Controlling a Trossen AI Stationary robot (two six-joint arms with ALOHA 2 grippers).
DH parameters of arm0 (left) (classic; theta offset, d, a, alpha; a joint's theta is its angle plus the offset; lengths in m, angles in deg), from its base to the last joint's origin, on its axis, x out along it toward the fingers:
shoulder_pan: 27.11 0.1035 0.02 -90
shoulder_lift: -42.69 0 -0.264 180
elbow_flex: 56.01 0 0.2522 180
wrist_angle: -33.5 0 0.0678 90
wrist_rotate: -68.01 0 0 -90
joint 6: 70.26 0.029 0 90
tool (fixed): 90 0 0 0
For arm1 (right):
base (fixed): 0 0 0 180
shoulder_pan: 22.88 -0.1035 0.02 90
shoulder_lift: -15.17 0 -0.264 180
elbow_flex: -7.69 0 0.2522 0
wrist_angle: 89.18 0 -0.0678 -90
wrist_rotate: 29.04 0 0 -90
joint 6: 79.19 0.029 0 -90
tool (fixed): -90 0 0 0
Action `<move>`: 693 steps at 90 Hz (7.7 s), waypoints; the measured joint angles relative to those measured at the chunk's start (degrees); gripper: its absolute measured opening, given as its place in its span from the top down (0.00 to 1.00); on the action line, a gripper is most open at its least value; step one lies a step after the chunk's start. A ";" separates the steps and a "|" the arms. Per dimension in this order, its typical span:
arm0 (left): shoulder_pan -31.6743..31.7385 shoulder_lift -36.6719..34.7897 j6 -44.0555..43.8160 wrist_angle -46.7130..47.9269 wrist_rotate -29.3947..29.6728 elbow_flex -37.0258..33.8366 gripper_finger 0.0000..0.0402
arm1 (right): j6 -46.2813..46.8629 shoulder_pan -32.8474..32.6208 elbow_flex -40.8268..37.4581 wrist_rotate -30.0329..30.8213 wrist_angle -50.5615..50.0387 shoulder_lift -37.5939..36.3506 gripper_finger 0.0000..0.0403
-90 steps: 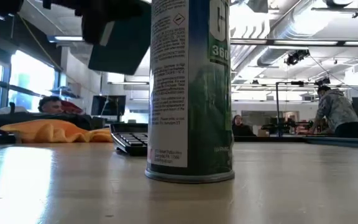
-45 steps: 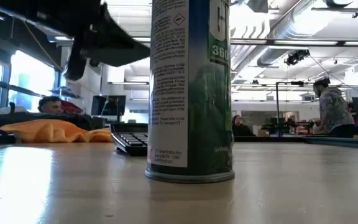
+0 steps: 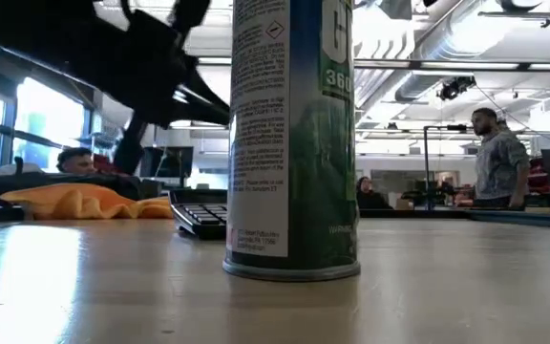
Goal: Apply microfiber cloth
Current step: Spray the front of the black tablet using the white spray bottle
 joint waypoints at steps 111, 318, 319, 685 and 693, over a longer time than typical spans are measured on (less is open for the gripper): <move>-5.12 -2.71 3.49 3.62 3.90 5.07 0.98 | -3.25 0.90 -0.02 -1.51 1.99 1.31 1.00; -4.43 0.60 3.00 -9.97 -13.03 4.76 0.98 | -3.02 1.97 0.04 -3.20 -3.85 1.27 1.00; -4.49 0.60 3.00 -9.96 -13.02 4.76 0.98 | -3.02 1.97 0.04 -3.21 -3.85 1.27 1.00; -9.84 -28.49 -130.28 57.28 21.39 4.72 0.98 | 77.09 -14.08 61.03 43.99 -91.21 22.42 0.33; -10.30 -28.47 -130.70 57.20 20.64 4.72 0.98 | 77.05 -14.56 61.00 43.43 -89.63 22.47 0.33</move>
